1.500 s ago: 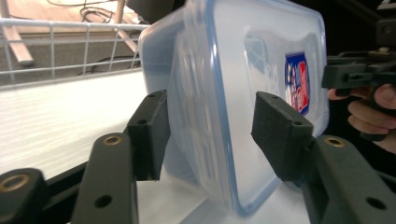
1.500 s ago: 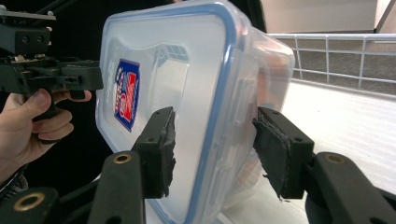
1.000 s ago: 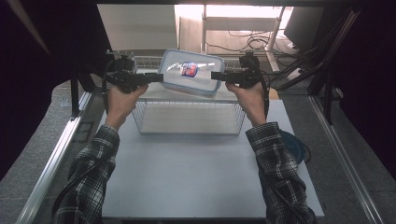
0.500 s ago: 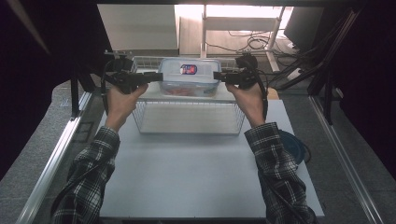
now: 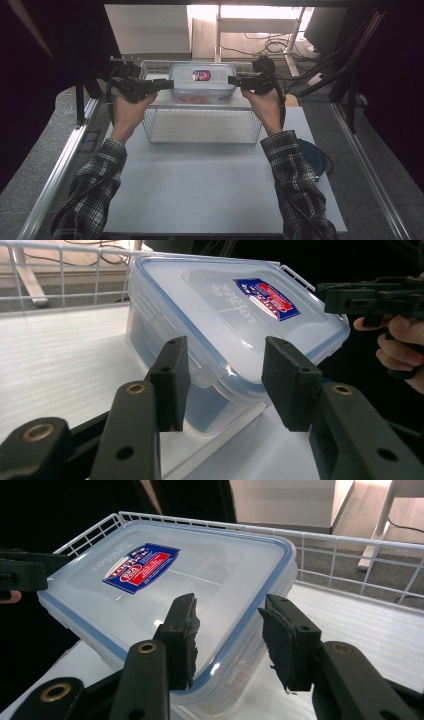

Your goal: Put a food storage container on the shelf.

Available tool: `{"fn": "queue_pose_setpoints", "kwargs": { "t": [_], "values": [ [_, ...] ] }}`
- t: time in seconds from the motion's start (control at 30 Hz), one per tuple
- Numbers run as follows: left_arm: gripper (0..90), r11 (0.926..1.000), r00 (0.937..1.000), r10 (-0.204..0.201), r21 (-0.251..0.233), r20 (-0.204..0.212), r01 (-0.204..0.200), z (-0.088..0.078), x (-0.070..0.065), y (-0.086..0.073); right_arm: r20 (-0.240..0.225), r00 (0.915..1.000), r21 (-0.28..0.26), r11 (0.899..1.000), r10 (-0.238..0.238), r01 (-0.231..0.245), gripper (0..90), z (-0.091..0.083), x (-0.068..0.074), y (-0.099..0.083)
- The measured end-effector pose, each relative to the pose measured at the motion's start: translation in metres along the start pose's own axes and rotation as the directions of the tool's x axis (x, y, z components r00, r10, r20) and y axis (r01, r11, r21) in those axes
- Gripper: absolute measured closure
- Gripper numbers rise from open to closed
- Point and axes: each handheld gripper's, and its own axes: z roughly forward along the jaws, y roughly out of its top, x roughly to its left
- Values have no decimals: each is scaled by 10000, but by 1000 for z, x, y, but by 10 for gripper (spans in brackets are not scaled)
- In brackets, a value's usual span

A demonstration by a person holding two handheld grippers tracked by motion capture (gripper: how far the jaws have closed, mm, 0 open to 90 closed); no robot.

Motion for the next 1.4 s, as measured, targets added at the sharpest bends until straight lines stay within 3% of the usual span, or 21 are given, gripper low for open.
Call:
{"fn": "queue_pose_setpoints", "kwargs": {
  "t": [0.07,0.13,0.2,0.37,0.4,0.43,0.53,0.57,0.67,0.83,0.93,1.0,1.13,1.2,1.4],
  "values": [
    [499,9994,9988,288,-158,-392,-294,-1,-3,1,70,9996,85,9996,-256,256,504,-1,2,0],
    [477,9990,9989,307,-305,-364,-319,-3,-3,1,128,9989,117,9989,-449,447,477,-2,3,0],
    [412,9976,9995,275,-639,-124,-282,-9,-3,-1,76,9977,-30,9977,-674,674,388,-7,4,-2],
    [288,9946,9958,904,-501,-166,-911,-14,-13,-10,-278,9959,-241,9961,-856,850,201,-14,6,-8],
    [269,9946,9958,904,-501,-166,-911,-14,-13,-10,-278,9959,-241,9961,-856,850,201,-14,6,-8],
    [253,9911,9921,1244,-456,-154,-1250,-17,-18,-16,-223,9939,-295,9938,-1079,1072,146,-17,9,-12],
    [183,9873,9880,1530,-402,-199,-1537,-19,-23,-23,-230,9913,-406,9909,-1296,1286,114,-20,13,-17],
    [166,9828,9831,1812,-310,-268,-1820,-22,-29,-31,-165,9882,-401,9876,-1525,1518,83,-23,18,-23],
    [122,9760,9761,2163,-208,-227,-2168,-26,-38,-43,-213,9808,-387,9805,-1938,1929,52,-28,23,-33],
    [92,9697,9698,2440,-142,52,-2439,-32,-50,-64,-436,9737,-432,9742,-2234,2216,32,-39,31,-50],
    [82,9688,9687,2479,-101,126,-2478,-33,-54,-72,-499,9714,-440,9722,-2321,2301,31,-42,33,-57],
    [80,9701,9688,2427,-22,505,-2429,-34,-57,-83,-599,9675,-347,9692,-2457,2439,29,-47,37,-68],
    [80,9680,9659,2503,25,656,-2510,-35,-61,-98,-696,9622,-364,9646,-2633,2613,27,-52,40,-82],
    [79,9672,9654,2531,45,625,-2538,-35,-63,-102,-688,9601,-362,9624,-2711,2691,27,-53,41,-86],
    [75,9587,9588,2813,330,386,-2826,-32,-66,-136,-741,9487,-78,9515,-3073,3076,22,-56,46,-115]
  ]
}}
